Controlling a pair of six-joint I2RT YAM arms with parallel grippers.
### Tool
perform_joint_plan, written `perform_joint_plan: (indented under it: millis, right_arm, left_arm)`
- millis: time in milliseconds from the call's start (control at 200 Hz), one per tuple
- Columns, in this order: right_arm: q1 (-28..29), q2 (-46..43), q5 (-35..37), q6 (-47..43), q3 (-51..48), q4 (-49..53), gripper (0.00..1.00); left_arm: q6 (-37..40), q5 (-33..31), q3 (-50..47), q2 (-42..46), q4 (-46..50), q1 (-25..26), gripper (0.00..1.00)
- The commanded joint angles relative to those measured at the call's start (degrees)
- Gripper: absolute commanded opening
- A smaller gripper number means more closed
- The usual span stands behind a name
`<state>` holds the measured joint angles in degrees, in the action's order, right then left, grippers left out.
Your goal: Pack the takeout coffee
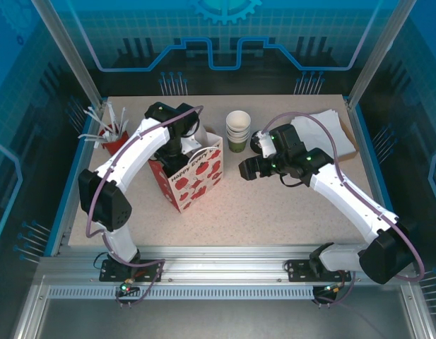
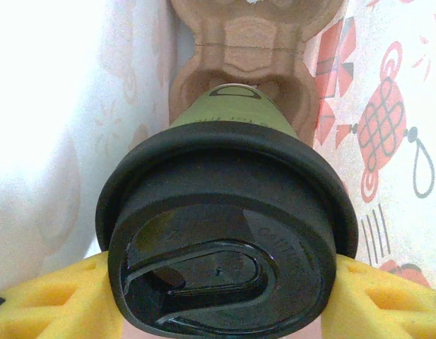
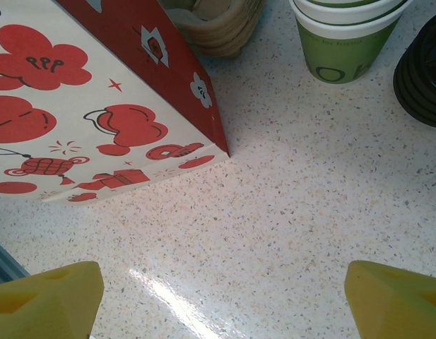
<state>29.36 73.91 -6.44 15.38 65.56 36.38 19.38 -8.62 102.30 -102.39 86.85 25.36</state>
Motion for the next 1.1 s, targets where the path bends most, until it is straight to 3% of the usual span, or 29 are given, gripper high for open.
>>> perform_joint_plan:
  millis: [0, 695, 1095]
  right_arm:
    - [1.04, 0.23, -0.84, -0.02, -0.26, -0.61, 0.9]
    - [1.22, 0.22, -0.61, 0.01, -0.22, -0.35, 0.9]
    - [1.48, 1.06, -0.6, 0.01, 0.61, -0.26, 0.9]
  left_arm:
    - [-1.35, -0.45, 0.08, -1.13, 0.72, 0.17, 0.49]
    - [-1.01, 1.64, -3.77, -3.08, -2.96, -0.14, 0.49]
    - [-1.35, 1.33, -1.04, -1.55, -0.95, -0.1, 0.49]
